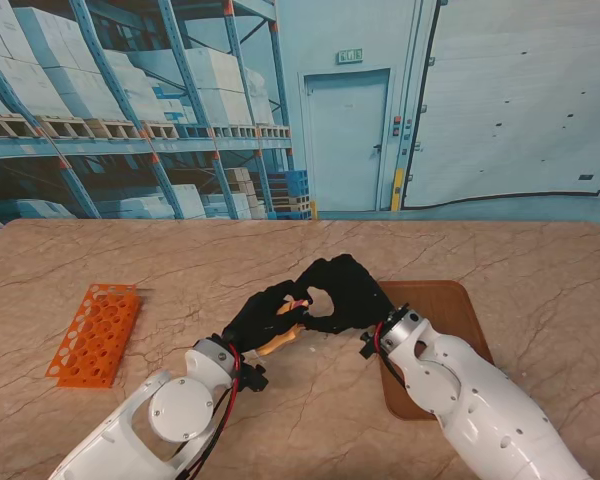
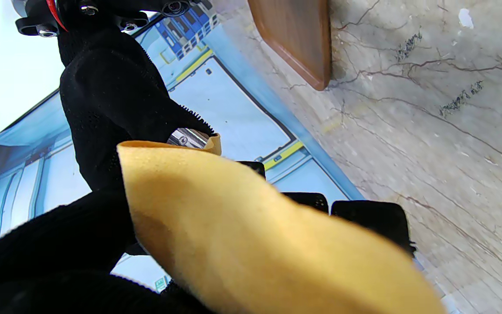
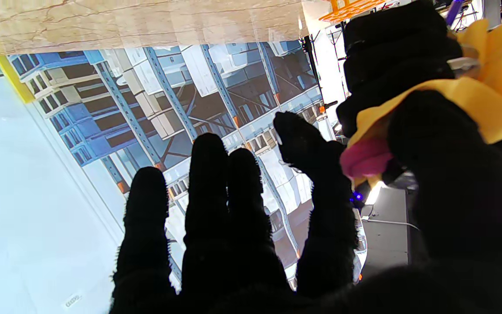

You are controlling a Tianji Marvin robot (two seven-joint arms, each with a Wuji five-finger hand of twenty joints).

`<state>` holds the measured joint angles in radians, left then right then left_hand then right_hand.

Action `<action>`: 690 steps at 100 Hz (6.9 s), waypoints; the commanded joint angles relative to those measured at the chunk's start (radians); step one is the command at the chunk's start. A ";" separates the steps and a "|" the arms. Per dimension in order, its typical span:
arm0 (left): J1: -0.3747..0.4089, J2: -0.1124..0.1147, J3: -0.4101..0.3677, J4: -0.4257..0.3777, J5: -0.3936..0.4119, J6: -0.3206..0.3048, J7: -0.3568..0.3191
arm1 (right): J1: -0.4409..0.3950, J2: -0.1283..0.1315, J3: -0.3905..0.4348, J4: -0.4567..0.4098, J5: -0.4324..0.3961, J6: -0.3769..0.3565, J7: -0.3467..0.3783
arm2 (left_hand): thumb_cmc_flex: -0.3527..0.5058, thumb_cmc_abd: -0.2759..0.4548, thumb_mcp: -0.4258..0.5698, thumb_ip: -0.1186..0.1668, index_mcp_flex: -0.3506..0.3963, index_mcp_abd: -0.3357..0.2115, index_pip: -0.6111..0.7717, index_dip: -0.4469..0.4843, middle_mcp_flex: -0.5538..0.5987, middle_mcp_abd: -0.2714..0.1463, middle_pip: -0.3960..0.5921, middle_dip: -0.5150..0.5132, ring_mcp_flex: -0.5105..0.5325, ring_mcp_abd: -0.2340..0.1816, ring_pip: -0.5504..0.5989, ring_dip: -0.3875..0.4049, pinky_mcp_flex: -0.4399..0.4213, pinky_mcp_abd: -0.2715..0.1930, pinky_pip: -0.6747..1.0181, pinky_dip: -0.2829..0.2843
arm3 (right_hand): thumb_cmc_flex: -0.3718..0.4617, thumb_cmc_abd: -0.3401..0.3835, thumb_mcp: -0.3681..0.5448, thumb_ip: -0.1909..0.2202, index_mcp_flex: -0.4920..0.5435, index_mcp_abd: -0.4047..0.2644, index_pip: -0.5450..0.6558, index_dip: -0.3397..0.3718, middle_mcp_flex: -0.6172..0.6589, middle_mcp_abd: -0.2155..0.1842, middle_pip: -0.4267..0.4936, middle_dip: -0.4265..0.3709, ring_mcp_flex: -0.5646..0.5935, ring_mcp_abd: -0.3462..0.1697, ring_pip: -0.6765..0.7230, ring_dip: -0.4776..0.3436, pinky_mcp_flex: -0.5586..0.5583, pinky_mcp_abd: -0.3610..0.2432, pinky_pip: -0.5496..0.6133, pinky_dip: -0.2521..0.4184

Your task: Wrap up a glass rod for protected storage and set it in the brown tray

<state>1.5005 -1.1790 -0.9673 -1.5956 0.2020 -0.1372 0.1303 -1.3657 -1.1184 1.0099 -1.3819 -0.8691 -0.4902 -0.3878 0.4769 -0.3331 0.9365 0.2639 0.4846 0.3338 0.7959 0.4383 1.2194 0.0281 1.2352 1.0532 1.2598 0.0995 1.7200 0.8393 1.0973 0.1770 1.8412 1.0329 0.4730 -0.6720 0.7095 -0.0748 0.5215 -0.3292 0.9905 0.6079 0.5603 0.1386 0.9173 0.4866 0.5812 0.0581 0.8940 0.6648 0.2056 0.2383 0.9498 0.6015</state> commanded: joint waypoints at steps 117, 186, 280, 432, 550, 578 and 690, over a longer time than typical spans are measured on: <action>-0.013 -0.022 -0.005 -0.009 -0.026 0.048 0.013 | -0.192 0.002 0.215 -0.155 -0.004 -0.001 0.014 | 0.687 0.109 -0.523 -0.366 -0.150 -0.299 0.378 0.324 -0.283 0.064 -0.217 -0.131 -0.295 0.220 -0.629 -0.065 -0.364 0.315 -0.259 -0.412 | -0.105 0.080 0.016 0.055 -0.033 0.174 -0.175 -0.045 0.010 0.009 -0.016 -0.013 0.000 0.004 0.000 -0.009 -0.011 -0.018 0.017 -0.005; -0.136 -0.081 0.050 0.034 -0.141 0.119 0.096 | -0.118 -0.020 0.106 -0.113 0.281 0.254 0.208 | 0.806 0.193 -0.737 -0.346 -0.208 -0.335 0.392 0.326 -0.346 0.045 -0.126 -0.016 -0.660 0.118 -0.888 -0.102 -0.903 0.205 -0.712 -0.427 | -0.086 0.079 0.099 0.039 0.044 0.179 -0.212 -0.032 0.023 0.037 -0.061 -0.015 -0.009 0.039 -0.045 -0.013 -0.007 -0.002 0.007 0.012; -0.141 -0.131 0.050 0.022 -0.279 0.156 0.198 | -0.012 -0.068 -0.028 -0.120 0.915 0.556 0.476 | 0.814 0.209 -0.807 -0.377 -0.216 -0.361 0.375 0.274 -0.348 -0.020 -0.373 -0.185 -0.838 -0.009 -1.143 -0.270 -1.174 0.035 -1.024 -0.591 | -0.032 0.034 -0.082 0.030 -0.364 0.079 -0.308 -0.195 -0.101 0.004 -0.278 -0.151 -0.081 0.054 -0.547 -0.276 -0.005 0.033 -0.184 -0.017; -0.120 -0.139 0.054 0.032 -0.309 0.144 0.216 | -0.096 -0.114 0.071 -0.232 1.145 0.643 0.354 | 0.814 0.244 -0.908 -0.386 -0.239 -0.451 0.320 0.233 -0.366 -0.082 -0.657 -0.303 -0.982 -0.086 -1.249 -0.347 -1.183 -0.031 -1.519 -0.405 | 0.137 0.324 0.005 -0.119 0.141 -0.104 0.072 -0.049 0.031 0.019 -0.245 -0.138 -0.001 0.047 -0.452 -0.234 0.015 0.024 -0.283 0.055; -0.088 -0.109 0.035 0.024 -0.217 0.160 0.175 | -0.118 -0.086 0.132 -0.268 1.053 0.713 0.406 | 0.054 0.055 -0.565 -0.248 -0.325 -0.295 -0.160 0.043 -0.856 0.086 -0.829 -0.587 -1.113 0.038 -1.330 -0.325 -1.199 0.029 -1.574 -0.326 | 0.287 0.278 0.006 -0.129 0.257 0.238 0.017 -0.295 0.618 0.090 -0.075 -0.127 0.603 0.150 0.086 -0.041 0.303 0.033 0.223 -0.009; -0.063 -0.094 0.003 0.014 -0.173 0.130 0.170 | -0.163 -0.061 0.202 -0.306 0.952 0.608 0.418 | 0.059 0.055 -0.610 -0.240 -0.318 -0.303 -0.170 0.040 -0.878 0.093 -0.847 -0.596 -1.119 0.041 -1.347 -0.326 -1.179 0.032 -1.622 -0.311 | 0.285 0.275 0.011 -0.130 0.261 0.241 0.015 -0.294 0.620 0.090 -0.073 -0.126 0.602 0.149 0.091 -0.039 0.297 0.028 0.227 -0.013; 0.013 -0.021 -0.092 -0.021 -0.020 0.039 0.041 | -0.228 0.050 0.367 -0.106 -0.077 0.442 0.315 | 0.082 0.128 -0.751 -0.244 -0.288 -0.309 -0.245 0.019 -0.901 0.126 -0.929 -0.656 -1.121 0.042 -1.414 -0.393 -1.150 0.022 -1.659 -0.320 | 0.272 0.239 0.063 -0.126 0.293 0.263 -0.004 -0.286 0.633 0.106 -0.081 -0.129 0.598 0.179 0.095 -0.044 0.254 0.056 0.237 -0.042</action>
<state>1.5015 -1.2035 -1.0532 -1.6110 0.1818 -0.0969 0.1766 -1.5812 -1.0727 1.3842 -1.5061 -0.9557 -0.0664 -0.0861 0.5585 -0.2319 0.2114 0.0309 0.1958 0.0476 0.5849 0.4713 0.3384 0.1525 0.3204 0.4061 0.1677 0.1445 0.3156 0.4582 -0.0410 0.2172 0.2069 0.7161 0.7251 -0.4066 0.7327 -0.1868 0.7923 -0.0490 0.9784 0.3186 1.1634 0.2271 0.8403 0.3698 1.1506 0.2307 0.9672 0.6282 0.4835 0.2755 1.1593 0.5777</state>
